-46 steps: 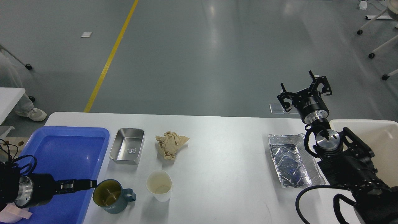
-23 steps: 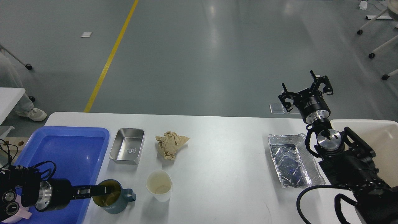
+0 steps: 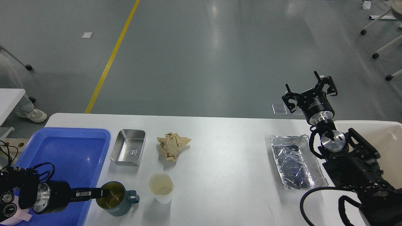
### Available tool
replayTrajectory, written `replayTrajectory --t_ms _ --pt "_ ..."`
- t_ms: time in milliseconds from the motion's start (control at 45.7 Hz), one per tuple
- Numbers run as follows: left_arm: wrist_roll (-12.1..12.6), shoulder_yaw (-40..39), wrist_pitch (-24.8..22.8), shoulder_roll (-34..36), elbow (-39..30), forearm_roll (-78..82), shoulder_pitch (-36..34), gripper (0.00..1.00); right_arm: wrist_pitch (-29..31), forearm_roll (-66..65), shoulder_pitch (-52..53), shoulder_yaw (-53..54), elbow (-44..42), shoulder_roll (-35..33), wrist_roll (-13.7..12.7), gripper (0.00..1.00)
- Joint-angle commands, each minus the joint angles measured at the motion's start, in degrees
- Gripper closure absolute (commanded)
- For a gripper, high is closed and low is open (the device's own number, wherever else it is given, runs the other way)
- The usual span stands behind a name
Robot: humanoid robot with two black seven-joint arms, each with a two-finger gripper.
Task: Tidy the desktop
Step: 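Lift the teal mug and tip it over the blue bin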
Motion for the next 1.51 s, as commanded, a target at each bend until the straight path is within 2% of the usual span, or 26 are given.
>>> replayTrajectory --t_ms 0,263,547,744,875,1094,1357,1488 --pt "0.0 0.1 -0.26 0.05 0.0 0.04 0.0 0.79 0.0 0.03 0.07 0.0 0.0 0.0 0.04 0.0" --pt "0.0 0.01 -2.98 -0.04 0.0 0.04 -0.09 0.97 0.0 0.03 0.15 0.0 0.0 -0.96 -0.04 0.0" --pt "-0.44 -0.08 -3.42 0.49 -0.27 0.39 -0.97 1.0 0.0 0.03 0.15 0.0 0.0 -1.32 -0.04 0.0" --pt "-1.05 -0.96 -9.13 6.37 -2.11 0.4 -3.34 1.0 0.0 0.03 0.33 0.0 0.0 -1.23 -0.04 0.0" --pt "-5.45 -2.97 -9.93 13.93 -6.94 -0.74 -3.34 1.0 0.0 0.03 0.42 0.0 0.0 -1.14 -0.04 0.0" --pt "-6.5 -4.38 -10.02 23.51 -9.93 -11.63 -3.34 1.0 0.0 0.03 0.42 0.09 0.0 -0.97 -0.04 0.0" --pt "-11.95 -4.38 -10.1 31.33 -10.37 -23.42 -3.25 1.0 0.0 0.03 0.51 0.09 0.0 -0.96 -0.04 0.0" --pt "-12.04 -4.21 -10.98 34.67 -10.37 -25.0 -3.25 1.0 0.09 0.03 0.42 0.09 0.0 -1.05 -0.04 0.0"
